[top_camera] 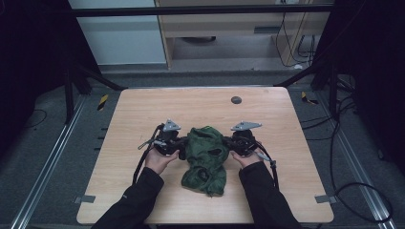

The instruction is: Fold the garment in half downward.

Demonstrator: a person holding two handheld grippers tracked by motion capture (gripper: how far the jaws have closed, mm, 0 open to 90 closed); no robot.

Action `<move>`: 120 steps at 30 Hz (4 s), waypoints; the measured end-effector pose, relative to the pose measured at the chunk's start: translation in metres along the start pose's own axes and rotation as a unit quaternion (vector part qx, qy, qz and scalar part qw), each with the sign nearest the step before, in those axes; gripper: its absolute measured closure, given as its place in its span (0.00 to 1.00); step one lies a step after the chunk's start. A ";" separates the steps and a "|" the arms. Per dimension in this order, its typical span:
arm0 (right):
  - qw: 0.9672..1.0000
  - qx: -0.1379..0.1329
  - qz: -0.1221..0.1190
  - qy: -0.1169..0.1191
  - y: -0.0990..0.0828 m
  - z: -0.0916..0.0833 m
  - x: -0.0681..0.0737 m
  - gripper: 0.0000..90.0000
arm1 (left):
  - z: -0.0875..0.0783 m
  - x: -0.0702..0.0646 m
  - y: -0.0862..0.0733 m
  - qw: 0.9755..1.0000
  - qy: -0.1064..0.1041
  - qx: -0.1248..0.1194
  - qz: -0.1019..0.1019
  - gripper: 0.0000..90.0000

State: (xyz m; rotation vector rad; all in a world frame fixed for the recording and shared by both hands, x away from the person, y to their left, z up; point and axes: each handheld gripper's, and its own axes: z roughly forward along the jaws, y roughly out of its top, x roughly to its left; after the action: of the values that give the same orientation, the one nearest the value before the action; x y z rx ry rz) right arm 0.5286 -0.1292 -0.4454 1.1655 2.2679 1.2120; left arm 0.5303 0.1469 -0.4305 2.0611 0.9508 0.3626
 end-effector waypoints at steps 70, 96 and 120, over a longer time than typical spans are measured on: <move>0.997 0.008 -0.027 0.069 -0.046 -0.042 0.047 0.94 | -0.042 -0.045 -0.061 0.997 -0.050 0.044 0.024 0.99; 0.996 0.042 -0.016 0.081 -0.069 -0.038 0.053 0.92 | -0.036 -0.051 -0.078 0.995 -0.057 0.080 0.022 0.99; 0.995 0.052 -0.012 0.089 -0.072 -0.037 0.053 0.86 | -0.038 -0.049 -0.080 0.996 -0.058 0.071 0.013 0.90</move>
State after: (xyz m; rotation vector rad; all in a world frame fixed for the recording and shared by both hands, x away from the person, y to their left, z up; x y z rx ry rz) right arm 0.4372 -0.1297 -0.4760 1.1010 2.4962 1.2478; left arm 0.4367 0.1628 -0.4652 2.1996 0.9024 0.1902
